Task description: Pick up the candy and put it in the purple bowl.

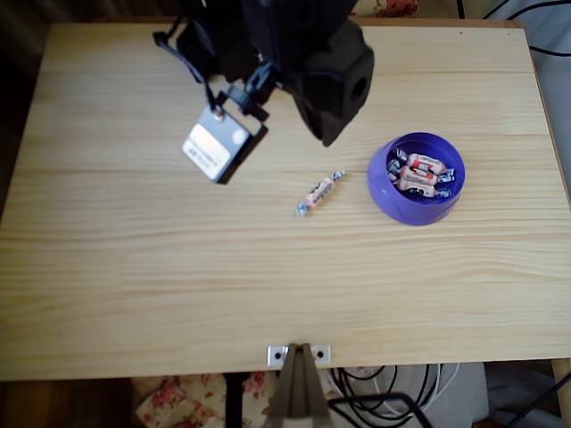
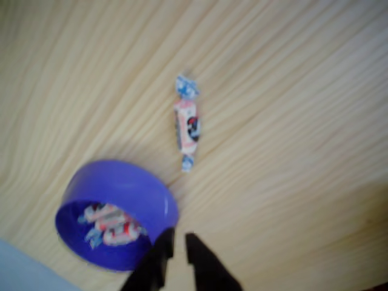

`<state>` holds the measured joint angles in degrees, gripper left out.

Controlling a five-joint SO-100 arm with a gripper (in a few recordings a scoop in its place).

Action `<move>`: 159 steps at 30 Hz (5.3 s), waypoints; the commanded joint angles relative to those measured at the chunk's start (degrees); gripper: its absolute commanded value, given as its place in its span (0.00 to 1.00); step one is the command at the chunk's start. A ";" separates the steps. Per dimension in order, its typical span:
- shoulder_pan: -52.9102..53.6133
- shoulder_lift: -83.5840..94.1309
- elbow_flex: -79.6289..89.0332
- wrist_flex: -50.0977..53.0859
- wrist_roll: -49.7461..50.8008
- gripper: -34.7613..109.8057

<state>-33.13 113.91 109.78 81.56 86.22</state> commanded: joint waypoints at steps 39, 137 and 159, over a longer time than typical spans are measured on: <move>1.76 -15.47 6.24 -24.43 -1.05 0.36; -21.36 -6.06 3.60 -42.89 -35.33 0.26; -21.18 -4.04 2.81 -41.22 -35.68 0.30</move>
<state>-54.40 105.73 116.46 39.90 50.45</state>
